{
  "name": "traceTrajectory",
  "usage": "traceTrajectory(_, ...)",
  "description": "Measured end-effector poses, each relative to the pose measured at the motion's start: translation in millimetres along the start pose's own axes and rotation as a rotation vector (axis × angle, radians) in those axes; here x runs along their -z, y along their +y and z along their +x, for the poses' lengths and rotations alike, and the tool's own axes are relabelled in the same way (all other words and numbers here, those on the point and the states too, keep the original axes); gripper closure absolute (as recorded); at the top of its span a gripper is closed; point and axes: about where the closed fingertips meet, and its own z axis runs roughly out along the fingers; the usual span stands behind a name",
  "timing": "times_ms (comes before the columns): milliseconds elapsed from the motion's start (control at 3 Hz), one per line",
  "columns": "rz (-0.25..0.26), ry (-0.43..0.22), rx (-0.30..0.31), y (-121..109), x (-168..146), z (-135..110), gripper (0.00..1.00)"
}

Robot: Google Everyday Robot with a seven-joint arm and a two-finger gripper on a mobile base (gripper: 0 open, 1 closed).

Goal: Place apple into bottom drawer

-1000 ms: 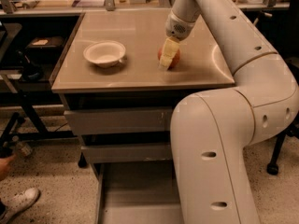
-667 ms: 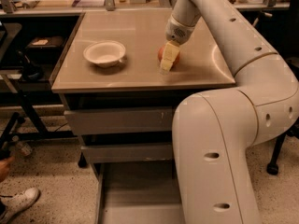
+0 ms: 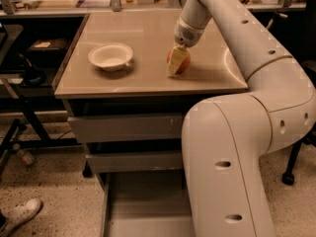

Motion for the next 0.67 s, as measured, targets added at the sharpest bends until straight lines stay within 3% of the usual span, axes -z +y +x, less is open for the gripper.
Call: traceTrajectory(667,0.0,0.0,0.0,0.0,0.0,0.0,0.88)
